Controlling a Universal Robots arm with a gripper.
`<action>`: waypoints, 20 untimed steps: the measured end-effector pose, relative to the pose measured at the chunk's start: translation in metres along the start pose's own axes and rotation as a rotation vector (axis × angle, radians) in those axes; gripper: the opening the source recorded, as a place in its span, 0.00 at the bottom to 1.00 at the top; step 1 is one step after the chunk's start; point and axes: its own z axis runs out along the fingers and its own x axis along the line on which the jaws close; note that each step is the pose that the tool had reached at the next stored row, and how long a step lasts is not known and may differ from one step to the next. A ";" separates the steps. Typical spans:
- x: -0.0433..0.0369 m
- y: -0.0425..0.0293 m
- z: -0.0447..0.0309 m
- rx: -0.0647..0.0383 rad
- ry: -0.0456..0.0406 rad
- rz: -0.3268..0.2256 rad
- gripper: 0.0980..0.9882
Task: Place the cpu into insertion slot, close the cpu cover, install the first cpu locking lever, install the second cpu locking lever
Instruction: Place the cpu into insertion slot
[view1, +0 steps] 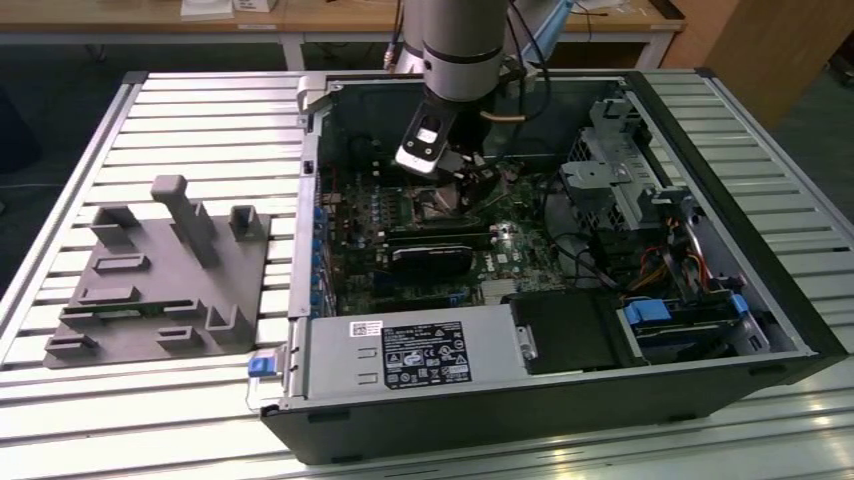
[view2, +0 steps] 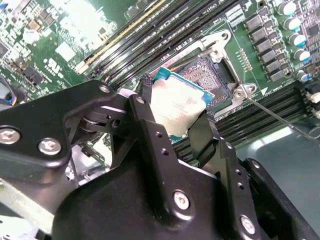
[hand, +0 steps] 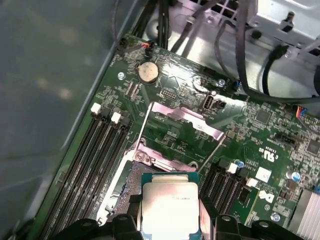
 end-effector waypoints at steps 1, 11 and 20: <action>0.0006 0.0001 0.0001 0.000 -0.0005 0.007 0.50; 0.0116 0.0030 0.0007 0.000 -0.0023 0.028 0.50; 0.0130 0.0005 0.0019 -0.001 -0.0104 0.136 0.50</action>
